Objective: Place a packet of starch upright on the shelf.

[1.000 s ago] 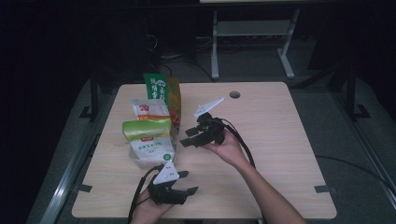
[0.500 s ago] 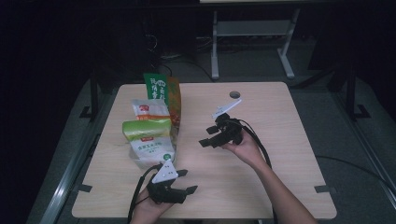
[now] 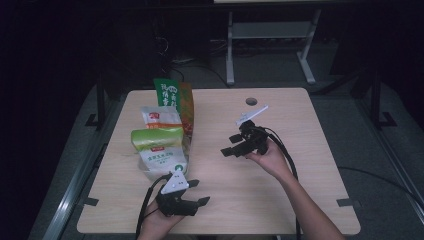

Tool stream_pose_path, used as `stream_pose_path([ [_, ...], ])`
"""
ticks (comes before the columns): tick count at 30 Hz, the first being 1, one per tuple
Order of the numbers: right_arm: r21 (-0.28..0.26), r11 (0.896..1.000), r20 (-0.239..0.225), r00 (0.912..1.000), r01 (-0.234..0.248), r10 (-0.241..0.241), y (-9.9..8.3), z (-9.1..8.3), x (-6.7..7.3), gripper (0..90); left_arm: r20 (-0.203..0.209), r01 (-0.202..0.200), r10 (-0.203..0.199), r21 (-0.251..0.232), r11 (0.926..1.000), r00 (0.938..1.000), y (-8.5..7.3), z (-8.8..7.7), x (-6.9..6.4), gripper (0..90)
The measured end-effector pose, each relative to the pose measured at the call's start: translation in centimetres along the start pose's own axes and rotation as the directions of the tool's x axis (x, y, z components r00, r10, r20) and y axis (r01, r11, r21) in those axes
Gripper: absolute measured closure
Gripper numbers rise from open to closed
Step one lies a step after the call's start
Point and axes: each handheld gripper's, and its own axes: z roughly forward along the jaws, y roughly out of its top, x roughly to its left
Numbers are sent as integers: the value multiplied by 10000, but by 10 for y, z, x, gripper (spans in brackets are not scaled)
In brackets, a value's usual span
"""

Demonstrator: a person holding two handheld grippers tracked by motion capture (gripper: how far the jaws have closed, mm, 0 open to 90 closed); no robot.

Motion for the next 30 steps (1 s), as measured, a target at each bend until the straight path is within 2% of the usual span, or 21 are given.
stream_pose_path([
  [15,173,9994,357,9989,-306,300,-10,-18,-9,278,-62,-86,86,-14,10000,9999,1,-2,2,340],
  [21,82,9994,530,9980,-336,332,-17,-26,-12,275,-61,-82,82,-13,10000,9999,1,-2,2,339],
  [27,69,9978,620,9960,-656,651,-29,-34,-16,275,-67,-84,84,-5,10000,9999,1,-2,2,339],
  [28,56,9983,684,9960,-581,576,-31,-35,-18,273,-59,-35,35,-51,10000,10000,1,-2,1,339],
  [30,183,9965,655,9946,-819,806,-34,-37,-19,266,-63,-21,21,-49,10000,10000,1,-2,1,340],
])
